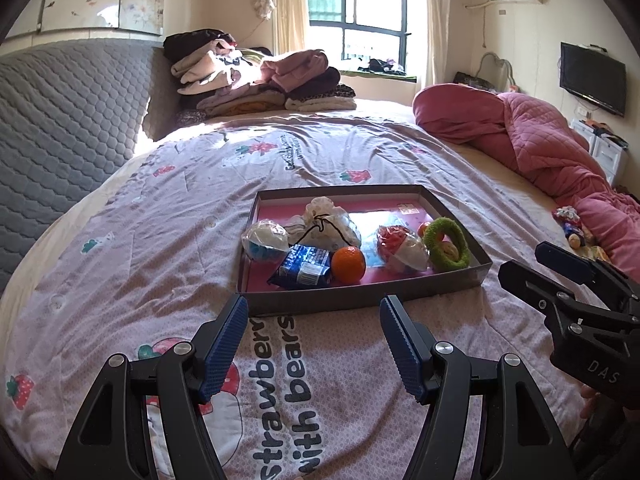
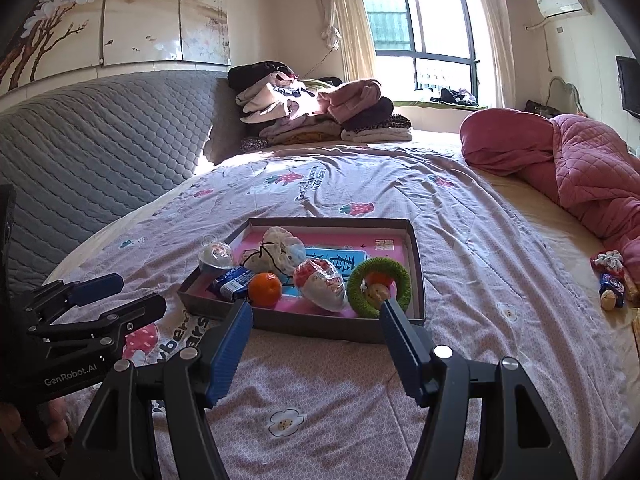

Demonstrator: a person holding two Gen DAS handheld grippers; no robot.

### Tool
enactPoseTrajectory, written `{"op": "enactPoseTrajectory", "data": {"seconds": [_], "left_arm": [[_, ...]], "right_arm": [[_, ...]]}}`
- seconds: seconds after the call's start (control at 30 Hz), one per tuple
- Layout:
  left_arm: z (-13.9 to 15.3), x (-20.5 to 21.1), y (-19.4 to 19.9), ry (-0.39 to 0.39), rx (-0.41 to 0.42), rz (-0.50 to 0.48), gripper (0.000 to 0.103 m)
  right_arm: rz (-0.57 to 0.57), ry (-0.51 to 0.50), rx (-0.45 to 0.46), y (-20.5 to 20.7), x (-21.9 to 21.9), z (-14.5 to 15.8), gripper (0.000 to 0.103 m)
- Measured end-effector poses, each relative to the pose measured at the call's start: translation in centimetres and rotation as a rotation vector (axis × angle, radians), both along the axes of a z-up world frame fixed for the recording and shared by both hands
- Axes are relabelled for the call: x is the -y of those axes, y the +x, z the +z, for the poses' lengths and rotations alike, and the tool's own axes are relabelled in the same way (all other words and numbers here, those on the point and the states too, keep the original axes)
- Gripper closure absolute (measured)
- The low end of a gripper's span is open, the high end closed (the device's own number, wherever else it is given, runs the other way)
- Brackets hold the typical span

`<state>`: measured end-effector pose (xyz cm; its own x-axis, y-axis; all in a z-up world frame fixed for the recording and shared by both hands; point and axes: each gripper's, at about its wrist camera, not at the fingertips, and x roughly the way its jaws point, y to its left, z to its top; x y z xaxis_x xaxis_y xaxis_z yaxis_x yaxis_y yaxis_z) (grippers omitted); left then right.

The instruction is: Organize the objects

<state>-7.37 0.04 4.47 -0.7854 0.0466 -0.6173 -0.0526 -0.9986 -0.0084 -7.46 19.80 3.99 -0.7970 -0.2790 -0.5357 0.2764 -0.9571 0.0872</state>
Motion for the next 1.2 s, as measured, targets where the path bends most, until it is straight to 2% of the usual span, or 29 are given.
{"op": "enactPoseTrajectory", "data": {"seconds": [0.73,1.2], "left_arm": [[-2.9,-0.6,-0.2,-0.014,0.033,0.016,0.033],[-4.2,-0.3,-0.5,0.012,0.022,0.011,0.033]], "right_arm": [[-0.003,0.023,0.030,-0.1,0.4,-2.0,0.038],[-0.012,0.013,0.020,0.1,0.2,-3.4,0.037]]}}
